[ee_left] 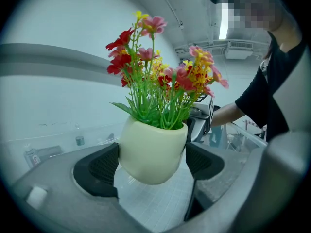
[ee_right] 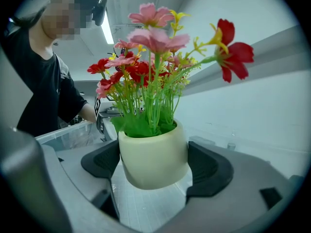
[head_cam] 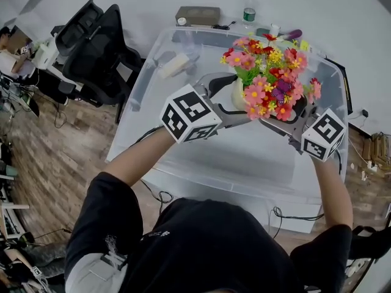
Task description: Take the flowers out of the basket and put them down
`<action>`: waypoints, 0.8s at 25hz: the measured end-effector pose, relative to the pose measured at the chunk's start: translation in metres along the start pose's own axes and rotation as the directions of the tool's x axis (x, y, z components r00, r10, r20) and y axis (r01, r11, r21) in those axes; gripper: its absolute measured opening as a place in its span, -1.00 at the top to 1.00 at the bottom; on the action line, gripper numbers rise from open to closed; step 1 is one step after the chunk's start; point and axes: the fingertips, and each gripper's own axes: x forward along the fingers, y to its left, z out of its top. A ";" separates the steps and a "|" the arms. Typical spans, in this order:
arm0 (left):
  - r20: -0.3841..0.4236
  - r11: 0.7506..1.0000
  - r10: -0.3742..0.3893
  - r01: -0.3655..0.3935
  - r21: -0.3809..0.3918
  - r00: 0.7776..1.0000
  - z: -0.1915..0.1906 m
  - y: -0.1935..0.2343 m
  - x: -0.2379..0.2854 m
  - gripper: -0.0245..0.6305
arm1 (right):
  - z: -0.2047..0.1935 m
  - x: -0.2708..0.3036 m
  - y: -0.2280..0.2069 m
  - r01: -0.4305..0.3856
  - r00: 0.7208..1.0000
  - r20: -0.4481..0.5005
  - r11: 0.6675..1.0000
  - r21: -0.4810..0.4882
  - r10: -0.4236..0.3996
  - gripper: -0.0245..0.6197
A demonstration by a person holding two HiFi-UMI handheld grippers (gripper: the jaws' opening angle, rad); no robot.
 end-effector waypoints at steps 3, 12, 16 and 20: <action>0.009 1.000 0.004 -0.004 0.009 1.000 0.003 -0.001 -0.001 -0.42 | 0.002 -0.001 0.001 -0.001 1.000 0.001 1.000 0.001 0.001 -0.46; 0.032 1.000 0.009 -0.009 0.012 0.999 0.011 -0.003 -0.006 -0.42 | 0.011 -0.004 0.004 0.000 1.000 0.014 1.000 -0.007 0.000 -0.46; 0.039 1.000 0.011 -0.012 0.015 0.999 0.014 -0.005 -0.006 -0.42 | 0.013 -0.006 0.004 0.001 1.000 0.017 1.000 -0.010 -0.001 -0.46; 0.045 1.000 0.013 -0.013 0.013 0.999 0.015 -0.006 -0.010 -0.41 | 0.016 -0.005 0.007 -0.001 1.000 0.024 1.000 -0.006 0.001 -0.46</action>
